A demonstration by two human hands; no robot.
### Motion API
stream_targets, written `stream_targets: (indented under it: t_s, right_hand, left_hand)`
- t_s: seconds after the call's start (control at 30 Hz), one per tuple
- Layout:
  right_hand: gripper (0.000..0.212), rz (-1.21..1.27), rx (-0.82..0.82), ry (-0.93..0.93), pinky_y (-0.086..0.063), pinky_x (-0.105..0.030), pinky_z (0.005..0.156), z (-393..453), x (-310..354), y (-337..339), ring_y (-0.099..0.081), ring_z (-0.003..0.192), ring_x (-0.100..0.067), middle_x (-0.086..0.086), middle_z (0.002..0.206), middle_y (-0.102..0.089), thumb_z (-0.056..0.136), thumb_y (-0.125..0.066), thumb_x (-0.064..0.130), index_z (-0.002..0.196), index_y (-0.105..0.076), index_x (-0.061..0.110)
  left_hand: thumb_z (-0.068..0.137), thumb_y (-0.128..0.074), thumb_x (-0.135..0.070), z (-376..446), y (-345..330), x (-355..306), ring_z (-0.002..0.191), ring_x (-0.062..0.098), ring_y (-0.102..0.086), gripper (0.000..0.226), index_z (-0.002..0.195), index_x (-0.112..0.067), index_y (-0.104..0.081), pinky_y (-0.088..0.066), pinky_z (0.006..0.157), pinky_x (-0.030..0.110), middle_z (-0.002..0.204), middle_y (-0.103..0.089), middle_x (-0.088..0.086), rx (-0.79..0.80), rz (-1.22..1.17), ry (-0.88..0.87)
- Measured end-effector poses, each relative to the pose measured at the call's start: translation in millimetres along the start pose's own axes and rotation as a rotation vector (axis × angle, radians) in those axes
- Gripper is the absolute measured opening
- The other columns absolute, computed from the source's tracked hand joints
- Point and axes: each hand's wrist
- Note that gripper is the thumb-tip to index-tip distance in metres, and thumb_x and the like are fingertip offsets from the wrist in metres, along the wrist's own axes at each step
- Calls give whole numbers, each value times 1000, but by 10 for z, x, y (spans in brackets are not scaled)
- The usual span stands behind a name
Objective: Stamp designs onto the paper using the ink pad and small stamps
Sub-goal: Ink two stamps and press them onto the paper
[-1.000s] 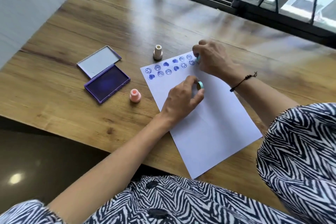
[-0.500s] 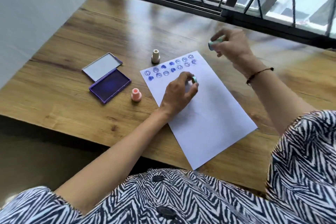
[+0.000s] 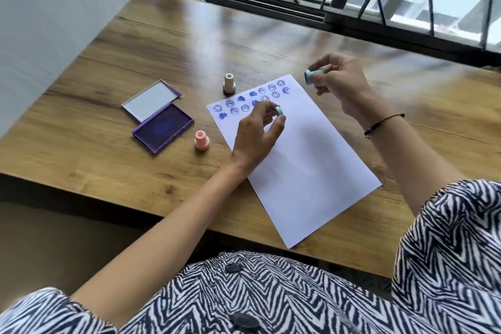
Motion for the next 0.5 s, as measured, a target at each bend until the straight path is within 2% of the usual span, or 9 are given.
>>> stream_targets:
  t_s: [0.17,0.33,0.43,0.5]
  right_hand:
    - [24,9,17,3,-46,-17,41,-15,-3,-23,-46,37,-3,-7,60,-52,72,-62,-6,66,-60,17]
    - [21,-44,94,36,-46,-19,47,-91,76,-125,-51,46,-4,-5,62,-57,74,-62,-3,71,-61,17]
    - [18,-85,229,105,-45,-19,48,-183,290,-420,-52,53,-11,-9,67,-61,73,-68,5,71,-64,22]
    - [16,-135,289,175,-44,-16,44,-238,459,-711,-52,51,-9,-11,69,-62,71,-70,7,71,-66,22]
  left_hand:
    - [86,-57,-12,-36,10,4,102,23,-63,24,106,-1,-53,-47,93,23,110,-65,16,2,5,11]
    - [86,-57,-13,-123,114,-131,100,14,-62,24,107,-2,-53,-45,88,7,110,-65,14,-36,-43,-17]
    - [85,-56,-16,-176,449,-242,97,10,-63,23,105,-6,-54,-48,87,14,107,-66,10,-163,-86,-58]
    - [84,-55,-18,-214,751,-238,91,16,-65,18,101,-11,-53,-51,84,22,104,-65,5,-296,-119,-23]
Point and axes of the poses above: each hand's wrist, its own z-axis towards the middle knuckle, its own y-axis out of the back of the hand, x = y × z
